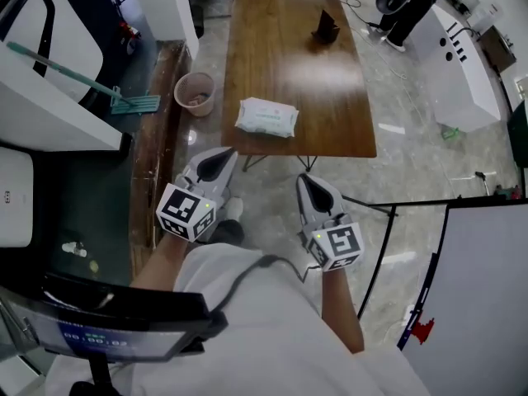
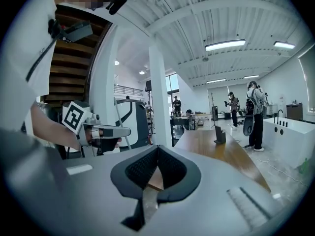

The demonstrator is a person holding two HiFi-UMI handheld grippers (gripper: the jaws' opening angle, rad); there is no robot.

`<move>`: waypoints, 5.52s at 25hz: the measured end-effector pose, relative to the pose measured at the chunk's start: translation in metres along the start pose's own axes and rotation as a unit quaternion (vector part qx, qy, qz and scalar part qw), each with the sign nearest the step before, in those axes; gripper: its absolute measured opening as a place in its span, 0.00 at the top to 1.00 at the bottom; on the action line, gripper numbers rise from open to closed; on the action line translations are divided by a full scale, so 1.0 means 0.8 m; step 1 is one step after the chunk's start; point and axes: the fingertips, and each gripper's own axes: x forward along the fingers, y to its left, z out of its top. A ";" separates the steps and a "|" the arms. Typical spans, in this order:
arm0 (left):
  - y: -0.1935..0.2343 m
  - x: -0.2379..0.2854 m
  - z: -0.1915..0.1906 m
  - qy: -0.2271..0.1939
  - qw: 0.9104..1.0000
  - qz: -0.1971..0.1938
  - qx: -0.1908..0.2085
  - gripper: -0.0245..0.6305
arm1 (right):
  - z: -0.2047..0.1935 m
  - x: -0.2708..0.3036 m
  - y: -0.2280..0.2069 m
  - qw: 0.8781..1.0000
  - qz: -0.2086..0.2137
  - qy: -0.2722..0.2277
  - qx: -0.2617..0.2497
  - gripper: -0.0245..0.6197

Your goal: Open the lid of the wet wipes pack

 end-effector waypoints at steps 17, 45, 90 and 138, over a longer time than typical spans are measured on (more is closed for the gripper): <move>0.105 0.110 0.035 0.011 0.994 -0.111 0.001 0.95 | 0.042 0.132 -0.061 0.998 -0.066 -0.012 0.021 0.95; 0.124 0.201 -0.076 0.105 0.991 -0.064 0.048 0.95 | -0.066 0.229 -0.125 0.995 -0.003 0.095 -0.012 0.95; 0.103 0.280 -0.235 0.256 0.883 -0.143 0.367 0.68 | -0.209 0.279 -0.170 0.980 0.060 0.187 0.014 0.94; 0.119 0.300 -0.249 0.417 0.831 -0.339 0.141 0.51 | -0.216 0.283 -0.170 0.979 0.067 0.190 -0.005 0.94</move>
